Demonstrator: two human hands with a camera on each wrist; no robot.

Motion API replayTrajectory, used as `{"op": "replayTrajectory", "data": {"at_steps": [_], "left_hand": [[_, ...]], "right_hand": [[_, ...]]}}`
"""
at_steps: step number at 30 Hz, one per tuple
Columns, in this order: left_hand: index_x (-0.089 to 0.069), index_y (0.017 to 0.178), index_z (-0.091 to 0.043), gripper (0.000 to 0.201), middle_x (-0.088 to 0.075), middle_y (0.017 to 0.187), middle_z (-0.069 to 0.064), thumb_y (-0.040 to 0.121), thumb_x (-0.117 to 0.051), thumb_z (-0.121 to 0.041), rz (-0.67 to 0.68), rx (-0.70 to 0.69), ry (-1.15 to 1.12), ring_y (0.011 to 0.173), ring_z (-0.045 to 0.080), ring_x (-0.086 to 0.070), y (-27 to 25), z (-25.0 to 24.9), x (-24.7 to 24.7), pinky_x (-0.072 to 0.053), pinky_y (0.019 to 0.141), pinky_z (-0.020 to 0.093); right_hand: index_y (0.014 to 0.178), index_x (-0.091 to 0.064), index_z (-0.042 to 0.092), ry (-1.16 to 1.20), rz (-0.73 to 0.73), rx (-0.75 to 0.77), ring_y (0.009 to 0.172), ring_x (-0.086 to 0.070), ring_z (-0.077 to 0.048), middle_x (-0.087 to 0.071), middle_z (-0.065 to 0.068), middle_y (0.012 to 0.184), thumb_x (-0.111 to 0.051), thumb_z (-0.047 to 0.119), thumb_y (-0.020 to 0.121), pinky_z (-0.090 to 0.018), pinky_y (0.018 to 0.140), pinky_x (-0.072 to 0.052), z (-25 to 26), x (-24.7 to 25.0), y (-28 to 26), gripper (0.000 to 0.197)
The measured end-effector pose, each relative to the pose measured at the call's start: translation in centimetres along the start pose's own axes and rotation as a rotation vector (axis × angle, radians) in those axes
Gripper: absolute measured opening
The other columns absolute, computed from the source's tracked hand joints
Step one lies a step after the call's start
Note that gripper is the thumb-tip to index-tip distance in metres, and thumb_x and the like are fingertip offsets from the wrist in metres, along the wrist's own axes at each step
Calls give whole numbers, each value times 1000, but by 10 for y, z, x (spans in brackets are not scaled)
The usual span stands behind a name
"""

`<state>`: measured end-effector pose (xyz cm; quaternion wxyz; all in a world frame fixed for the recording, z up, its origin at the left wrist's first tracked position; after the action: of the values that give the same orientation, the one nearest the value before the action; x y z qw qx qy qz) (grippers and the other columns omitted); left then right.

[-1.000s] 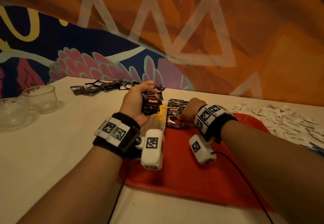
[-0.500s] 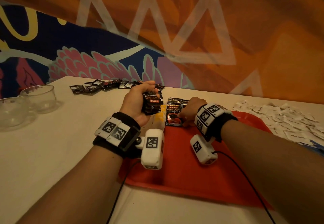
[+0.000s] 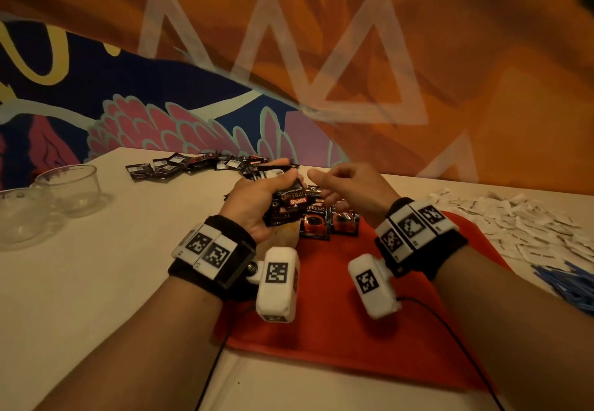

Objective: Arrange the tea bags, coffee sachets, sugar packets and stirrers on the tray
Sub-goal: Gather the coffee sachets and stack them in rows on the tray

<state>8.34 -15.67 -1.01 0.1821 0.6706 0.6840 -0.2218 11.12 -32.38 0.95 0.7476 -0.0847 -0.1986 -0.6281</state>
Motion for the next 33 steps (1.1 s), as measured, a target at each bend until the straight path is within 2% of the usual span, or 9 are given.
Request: {"op": "replayTrajectory", "data": {"at_steps": [6, 10, 13, 17, 20, 25, 27, 30, 33], "left_hand": [[-67, 112, 1, 53, -73, 102, 22, 67, -80, -25, 14, -18, 153, 86, 36, -74, -10, 5, -13, -60, 68, 42], [-59, 128, -6, 72, -69, 118, 25, 69, -76, -42, 72, -29, 190, 100, 42, -70, -12, 7, -21, -61, 76, 46], [-59, 129, -8, 80, -71, 114, 22, 66, -72, -56, 125, -6, 237, 101, 41, -70, -13, 9, -24, -59, 83, 50], [-64, 104, -11, 58, -67, 80, 4, 78, -56, -63, 77, 35, 171, 60, 17, -64, -10, 8, -21, -52, 54, 30], [-61, 94, -15, 53, -55, 75, 3, 76, -58, -64, 83, 170, 107, 58, 14, -51, -12, 10, -22, -47, 53, 26], [-67, 118, -9, 37, -71, 96, 13, 93, -65, -36, 128, 221, 80, 70, 23, -69, -17, 9, -25, -58, 58, 34], [-68, 115, -12, 22, -73, 103, 15, 94, -63, -17, 106, 132, 56, 81, 28, -73, -17, 7, -24, -60, 64, 38], [-67, 100, -15, 13, -74, 93, 12, 92, -62, -6, 9, -58, 95, 73, 26, -73, -16, 5, -23, -57, 54, 34], [-66, 100, -13, 13, -73, 92, 12, 91, -64, -4, 20, -147, 123, 75, 26, -73, -18, 4, -26, -58, 56, 35]], "right_hand": [[98, -70, 11, 65, 79, 42, 59, -64, -7, -69, 1, 72, -86, 19, 74, -25, 59, -47, 3, -3, -15, 30], [90, -72, 13, 116, 58, 77, 68, -68, -13, -72, -10, 74, -80, 8, 78, -28, 69, -51, 0, 6, -21, 15], [90, -69, 10, 205, 30, 65, 55, -62, -3, -68, -6, 74, -72, 0, 84, -16, 53, -45, -4, 12, -25, 12], [83, -71, 25, 108, -160, 181, 67, -64, -8, -71, 2, 85, -76, 6, 83, -24, 65, -48, -6, 30, -25, 19], [80, -72, 31, 35, -243, 387, 73, -70, -10, -74, 7, 84, -76, 5, 82, -24, 68, -54, 1, 35, -30, 26], [82, -76, 22, -113, -215, 622, 83, -69, -4, -70, 9, 88, -68, -10, 80, -17, 79, -55, 5, 27, -38, 33], [78, -75, 26, -56, -211, 538, 85, -71, -9, -72, 8, 88, -66, -9, 81, -26, 81, -58, -1, 27, -34, 37], [87, -72, 25, 192, -136, 272, 90, -72, -23, -75, 0, 94, -74, 7, 81, -44, 82, -59, -5, 24, -31, 19], [100, -71, 13, 221, 13, 155, 88, -73, -23, -76, -7, 94, -78, 18, 82, -41, 81, -59, -7, 17, -33, 20]]}}
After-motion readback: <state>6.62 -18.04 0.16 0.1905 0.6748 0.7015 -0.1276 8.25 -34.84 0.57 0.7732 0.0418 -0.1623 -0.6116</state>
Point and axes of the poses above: each hand's wrist, its own y-axis towards the middle knuckle, its own x-axis out of the back of the hand, z = x × y, the point moved 2 cm from there along y, towards the middle knuckle
